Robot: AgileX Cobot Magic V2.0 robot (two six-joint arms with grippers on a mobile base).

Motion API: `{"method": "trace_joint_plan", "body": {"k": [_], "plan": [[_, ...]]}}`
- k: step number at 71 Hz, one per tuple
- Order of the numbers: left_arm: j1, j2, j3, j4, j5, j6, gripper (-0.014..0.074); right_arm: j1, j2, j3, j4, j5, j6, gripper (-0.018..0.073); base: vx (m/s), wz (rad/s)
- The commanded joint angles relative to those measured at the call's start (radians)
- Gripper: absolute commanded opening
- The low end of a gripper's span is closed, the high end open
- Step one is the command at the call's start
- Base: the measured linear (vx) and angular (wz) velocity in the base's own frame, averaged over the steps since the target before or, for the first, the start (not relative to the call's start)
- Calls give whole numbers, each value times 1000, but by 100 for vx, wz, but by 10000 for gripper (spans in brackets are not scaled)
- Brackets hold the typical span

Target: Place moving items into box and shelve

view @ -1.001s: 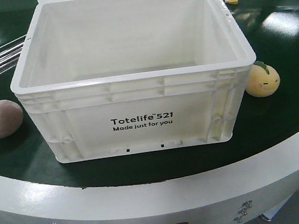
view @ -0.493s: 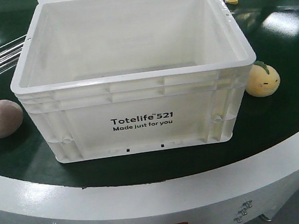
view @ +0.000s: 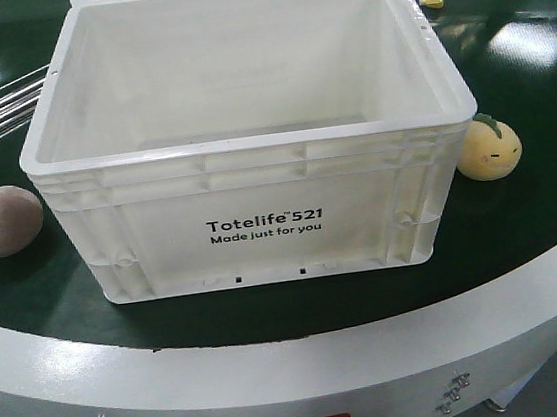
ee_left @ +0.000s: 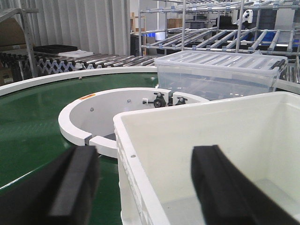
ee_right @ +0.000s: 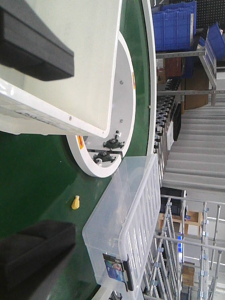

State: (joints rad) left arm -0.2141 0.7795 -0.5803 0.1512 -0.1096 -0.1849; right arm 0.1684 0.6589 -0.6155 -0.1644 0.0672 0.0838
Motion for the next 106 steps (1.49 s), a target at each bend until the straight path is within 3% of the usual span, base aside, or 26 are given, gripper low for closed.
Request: {"method": "trace_joint_plan", "body": {"k": [1,16,53,60,75,106], "plan": [[1,-1,-35,-8,-92,-13,626,-3,0,-36,-3,-90,-4,720,0,0],[14,-21,-35,-21,-45,-13,601,-5,-3,-36,-4,-52,-4,670,0,0],[257,-160,-35,-24,154,-3,575,-6,-3,-37,-41,-3,0,601,0,0],[260,-161,-35,-23,165,-3,575,-17,-3,-38,-42,-3,0,599,0,0],[260,-161,-35,-23,168,-3,575,-206,-7,-38,-43,1,18,594,0,0],[260,-106,-69,-25,99,-4,575,-174,41,-95,-41,30,10,593,0,0]]}}
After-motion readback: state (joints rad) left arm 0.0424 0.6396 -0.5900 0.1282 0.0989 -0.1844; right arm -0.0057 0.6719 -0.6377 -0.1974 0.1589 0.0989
